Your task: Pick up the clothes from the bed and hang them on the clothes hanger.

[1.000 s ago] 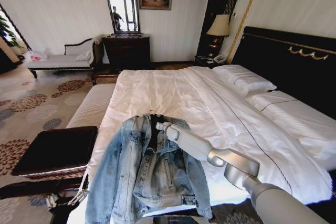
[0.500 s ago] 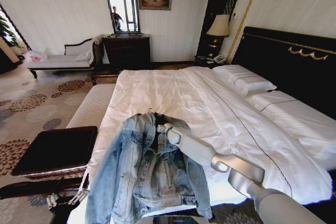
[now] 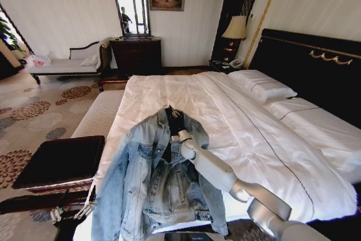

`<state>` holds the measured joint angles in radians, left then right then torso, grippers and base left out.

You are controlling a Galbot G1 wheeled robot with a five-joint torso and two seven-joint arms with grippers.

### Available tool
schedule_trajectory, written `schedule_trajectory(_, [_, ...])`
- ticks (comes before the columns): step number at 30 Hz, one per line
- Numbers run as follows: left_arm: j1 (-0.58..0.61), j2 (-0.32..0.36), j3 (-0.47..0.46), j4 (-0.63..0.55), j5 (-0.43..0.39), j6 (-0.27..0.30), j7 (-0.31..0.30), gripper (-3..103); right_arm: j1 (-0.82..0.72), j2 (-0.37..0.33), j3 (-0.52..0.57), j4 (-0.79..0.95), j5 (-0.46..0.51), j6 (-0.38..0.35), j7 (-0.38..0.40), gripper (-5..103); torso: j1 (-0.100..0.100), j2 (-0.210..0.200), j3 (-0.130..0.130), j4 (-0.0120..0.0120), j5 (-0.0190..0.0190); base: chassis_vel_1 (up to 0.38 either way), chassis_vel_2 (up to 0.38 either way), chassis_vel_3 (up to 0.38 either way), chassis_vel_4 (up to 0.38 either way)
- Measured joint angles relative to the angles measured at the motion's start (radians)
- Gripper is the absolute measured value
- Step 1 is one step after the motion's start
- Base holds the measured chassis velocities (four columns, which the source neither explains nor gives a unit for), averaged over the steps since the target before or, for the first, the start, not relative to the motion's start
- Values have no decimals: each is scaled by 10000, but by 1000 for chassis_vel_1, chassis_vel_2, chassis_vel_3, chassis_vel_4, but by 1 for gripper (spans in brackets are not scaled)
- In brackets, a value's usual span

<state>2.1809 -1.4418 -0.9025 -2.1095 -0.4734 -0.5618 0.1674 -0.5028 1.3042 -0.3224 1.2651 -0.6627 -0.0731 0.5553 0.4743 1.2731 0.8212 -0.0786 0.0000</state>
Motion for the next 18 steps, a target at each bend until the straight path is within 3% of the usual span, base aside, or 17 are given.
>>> schedule_trajectory(8, [23, -52, 41, -110, 79, 26, -24, 100, -226, -410, 494, 1303, 184, 20, 410, 15, 0, 0, 0, 0, 0, 0, 0, 0, 0])
schedule_trajectory(18, [8, -68, 100, -254, 145, 113, -41, 100, -199, -1957, 815, 3273, 1281, -241, 533, 15, 0, 0, 0, -2, 2, 0, 0, 0, 0])
